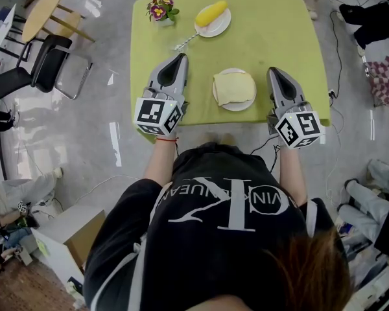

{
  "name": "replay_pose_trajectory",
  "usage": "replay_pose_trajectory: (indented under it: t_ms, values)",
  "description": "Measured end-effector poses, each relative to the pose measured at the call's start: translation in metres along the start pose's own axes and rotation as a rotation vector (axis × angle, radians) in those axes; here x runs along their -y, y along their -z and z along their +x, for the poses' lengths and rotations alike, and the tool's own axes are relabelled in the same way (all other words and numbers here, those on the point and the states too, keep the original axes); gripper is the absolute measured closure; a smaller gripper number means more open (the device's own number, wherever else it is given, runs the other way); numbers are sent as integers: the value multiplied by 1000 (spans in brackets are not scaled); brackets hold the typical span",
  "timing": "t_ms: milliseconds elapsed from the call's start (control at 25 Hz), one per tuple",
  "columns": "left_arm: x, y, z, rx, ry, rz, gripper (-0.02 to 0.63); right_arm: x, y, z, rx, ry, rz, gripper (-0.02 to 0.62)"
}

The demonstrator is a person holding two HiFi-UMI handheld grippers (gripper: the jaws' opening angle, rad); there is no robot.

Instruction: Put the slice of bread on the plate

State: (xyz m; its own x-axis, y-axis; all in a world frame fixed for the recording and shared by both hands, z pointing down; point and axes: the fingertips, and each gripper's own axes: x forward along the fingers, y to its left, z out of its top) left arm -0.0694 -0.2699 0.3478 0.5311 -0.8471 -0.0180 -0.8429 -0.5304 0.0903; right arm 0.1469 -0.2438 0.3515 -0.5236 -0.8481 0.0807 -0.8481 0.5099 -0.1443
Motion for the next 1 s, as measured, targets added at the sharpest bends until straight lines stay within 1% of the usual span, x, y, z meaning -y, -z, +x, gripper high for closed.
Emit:
replay_pose_trajectory:
  t_ms: [600,1000]
  values:
    - [-3,-17,5,42,-3,24,595,1,-12,1,34,11,-11,595]
    - [-5,-18,7,47,-7,27,595,5,-12,4,42,10,-6,595]
